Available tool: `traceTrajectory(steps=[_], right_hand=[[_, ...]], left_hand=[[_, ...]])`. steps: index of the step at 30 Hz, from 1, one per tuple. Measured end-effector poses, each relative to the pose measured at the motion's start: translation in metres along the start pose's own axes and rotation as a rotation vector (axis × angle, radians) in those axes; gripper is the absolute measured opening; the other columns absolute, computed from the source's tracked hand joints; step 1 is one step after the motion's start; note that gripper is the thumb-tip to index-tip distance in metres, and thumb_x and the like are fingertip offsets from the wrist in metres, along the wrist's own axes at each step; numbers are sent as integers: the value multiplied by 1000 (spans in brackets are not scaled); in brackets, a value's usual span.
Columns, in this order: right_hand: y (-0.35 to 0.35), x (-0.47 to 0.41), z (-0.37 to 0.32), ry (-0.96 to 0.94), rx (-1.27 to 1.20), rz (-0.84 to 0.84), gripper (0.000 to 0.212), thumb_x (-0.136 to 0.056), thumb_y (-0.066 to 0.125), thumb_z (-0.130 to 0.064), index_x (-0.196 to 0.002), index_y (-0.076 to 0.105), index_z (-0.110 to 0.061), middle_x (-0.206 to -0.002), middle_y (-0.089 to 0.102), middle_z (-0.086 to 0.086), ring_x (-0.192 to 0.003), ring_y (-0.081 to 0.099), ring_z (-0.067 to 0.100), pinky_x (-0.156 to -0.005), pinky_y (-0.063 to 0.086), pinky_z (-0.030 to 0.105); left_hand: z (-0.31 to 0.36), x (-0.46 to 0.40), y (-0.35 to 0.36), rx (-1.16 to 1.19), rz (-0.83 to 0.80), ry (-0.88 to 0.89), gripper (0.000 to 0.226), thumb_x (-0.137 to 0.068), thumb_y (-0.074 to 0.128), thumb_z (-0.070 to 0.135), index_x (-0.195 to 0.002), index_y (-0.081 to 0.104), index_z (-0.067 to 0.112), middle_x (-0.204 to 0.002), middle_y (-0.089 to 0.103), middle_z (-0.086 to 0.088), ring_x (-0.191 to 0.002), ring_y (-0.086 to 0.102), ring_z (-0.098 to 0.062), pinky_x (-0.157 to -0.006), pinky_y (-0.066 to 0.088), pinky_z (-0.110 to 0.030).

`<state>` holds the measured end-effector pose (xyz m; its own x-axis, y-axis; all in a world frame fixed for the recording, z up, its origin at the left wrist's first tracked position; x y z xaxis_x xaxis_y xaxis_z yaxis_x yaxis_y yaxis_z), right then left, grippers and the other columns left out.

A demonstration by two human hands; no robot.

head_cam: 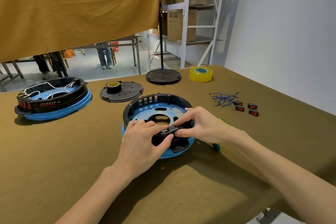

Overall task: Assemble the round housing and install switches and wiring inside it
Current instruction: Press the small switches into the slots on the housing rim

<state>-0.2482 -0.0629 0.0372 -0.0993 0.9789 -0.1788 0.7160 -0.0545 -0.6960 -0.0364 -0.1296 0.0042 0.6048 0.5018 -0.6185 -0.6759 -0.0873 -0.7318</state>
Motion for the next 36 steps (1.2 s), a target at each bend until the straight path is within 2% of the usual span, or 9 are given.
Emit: traceTrajectory(steps=[3, 5, 7, 10, 15, 23, 25, 29, 36], right_hand=[[2, 5, 0, -15, 71, 14, 25, -94, 73, -27, -119, 77, -27, -111, 76, -16, -115, 63, 0, -119, 20, 16], [-5, 9, 3, -7, 24, 100, 33, -90, 74, -36, -123, 74, -30, -113, 74, -18, -119, 61, -1, -119, 25, 23], [-21, 9, 17, 37, -45, 363, 33, -89, 72, -40, -120, 75, -29, -112, 74, -18, -115, 63, 0, -110, 42, 29], [-52, 2, 56, 312, 151, 736, 24, -94, 66, -22, -115, 76, -17, -112, 75, -3, -109, 66, 15, -101, 52, 40], [-72, -5, 114, 730, 555, 484, 41, -97, 58, -18, -138, 63, -14, -138, 55, 18, -125, 55, 38, -107, 46, 47], [-77, -1, 132, 627, 615, 534, 34, -95, 54, -10, -123, 72, -15, -125, 62, 13, -111, 62, 35, -92, 51, 43], [-81, 9, 136, 671, 738, 616, 34, -93, 56, -15, -123, 69, -18, -122, 60, 14, -111, 58, 36, -93, 45, 43], [-88, 30, 144, 909, 877, 540, 32, -94, 53, -22, -125, 61, -18, -128, 56, 15, -120, 50, 36, -100, 40, 44], [-96, 35, 143, 777, 766, 450, 35, -100, 52, -20, -133, 63, -18, -130, 60, 13, -122, 54, 36, -105, 39, 44]], left_hand=[[1, 0, 2, 7, 19, -13, 52, -93, 42, 67, -118, 76, 35, -90, 70, 20, -79, 50, -1, -77, 26, -19], [0, 1, 4, 13, 30, -15, 52, -92, 43, 67, -116, 76, 35, -88, 69, 20, -78, 50, -1, -78, 26, -15], [-1, 0, 5, 16, 44, -19, 52, -92, 44, 67, -115, 77, 35, -88, 70, 21, -79, 51, 0, -80, 28, -14], [0, -5, 7, -8, 51, -17, 53, -91, 45, 67, -118, 76, 34, -93, 74, 19, -83, 55, 1, -81, 33, -21], [-2, -9, 11, -50, 46, 13, 48, -93, 46, 66, -113, 76, 34, -95, 74, 19, -84, 55, 2, -80, 37, -25], [-10, -5, 19, -42, 87, 51, 40, -94, 50, 63, -103, 75, 33, -90, 69, 20, -84, 48, 3, -80, 35, -25], [-11, -4, 21, -40, 106, 57, 39, -93, 51, 62, -100, 75, 32, -89, 69, 19, -84, 50, 1, -79, 36, -26], [-11, -4, 24, -49, 133, 63, 37, -93, 53, 60, -97, 75, 30, -87, 68, 18, -83, 53, -3, -77, 37, -28], [-9, -4, 23, -49, 134, 47, 40, -92, 52, 61, -96, 76, 29, -86, 68, 17, -83, 53, -4, -77, 40, -30]])
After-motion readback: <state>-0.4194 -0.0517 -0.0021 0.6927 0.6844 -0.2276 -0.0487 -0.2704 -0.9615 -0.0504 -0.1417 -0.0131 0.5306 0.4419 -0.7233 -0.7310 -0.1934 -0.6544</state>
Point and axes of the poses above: each hand's wrist, its own x-axis away from the middle knuckle, its own y-axis out of the palm, z = x × y, the point moved 1 cm from there along -x, towards the middle knuckle
